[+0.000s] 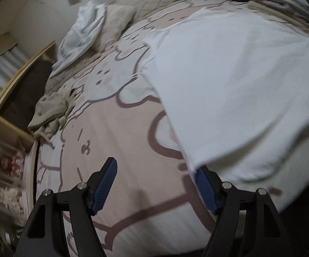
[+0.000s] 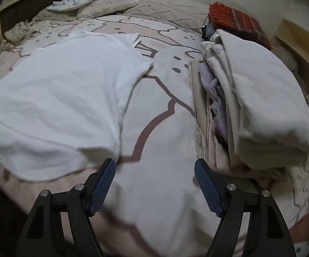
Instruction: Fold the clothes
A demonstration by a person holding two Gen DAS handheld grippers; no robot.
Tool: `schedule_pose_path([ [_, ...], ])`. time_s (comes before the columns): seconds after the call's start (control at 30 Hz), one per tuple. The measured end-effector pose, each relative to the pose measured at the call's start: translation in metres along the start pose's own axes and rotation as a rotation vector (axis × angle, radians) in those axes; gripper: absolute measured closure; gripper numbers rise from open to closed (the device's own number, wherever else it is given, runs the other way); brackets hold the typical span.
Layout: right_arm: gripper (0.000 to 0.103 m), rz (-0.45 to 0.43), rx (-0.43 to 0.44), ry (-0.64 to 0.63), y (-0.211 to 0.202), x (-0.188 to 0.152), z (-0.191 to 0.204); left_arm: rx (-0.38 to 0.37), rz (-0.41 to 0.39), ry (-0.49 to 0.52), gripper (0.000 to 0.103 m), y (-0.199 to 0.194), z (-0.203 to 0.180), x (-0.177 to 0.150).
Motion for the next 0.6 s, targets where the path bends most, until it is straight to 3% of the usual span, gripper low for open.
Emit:
schedule_pose_path([
  [0.1,0.059,0.065,0.208,0.164,-0.008,-0.014,0.013,-0.022,-0.005,0.009,0.030,-0.011,-0.004,-0.007],
  [0.17,0.060,0.115,0.346,0.286,-0.003,-0.023,0.027,-0.052,-0.003,-0.007,0.030,-0.016,-0.006,-0.012],
  [0.27,0.062,0.165,0.473,0.414,0.012,-0.033,0.048,-0.165,-0.019,-0.080,0.030,-0.027,-0.013,-0.013],
  [0.43,0.062,0.189,0.555,0.523,0.032,-0.030,0.078,-0.369,-0.036,-0.130,0.030,-0.042,-0.042,-0.003],
  [0.47,0.073,0.190,0.565,0.540,0.035,-0.026,0.081,-0.424,-0.015,-0.150,0.030,-0.040,-0.048,-0.001],
  [0.5,0.097,0.192,0.578,0.554,0.036,-0.024,0.084,-0.480,0.010,-0.178,0.030,-0.037,-0.053,0.001],
  [0.6,0.099,0.205,0.627,0.584,0.028,-0.021,0.086,-0.630,0.091,-0.285,0.030,-0.030,-0.067,0.003],
])
Point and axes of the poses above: each gripper's, at about its wrist camera, not at the fingertips, and y roughly the way its jaws point, z to its left, x to its top, the point moved 6 cm from there along y, roughly the way its jaws point, and after that the axes turned 1 degree about -y, right-handed, at the moved point
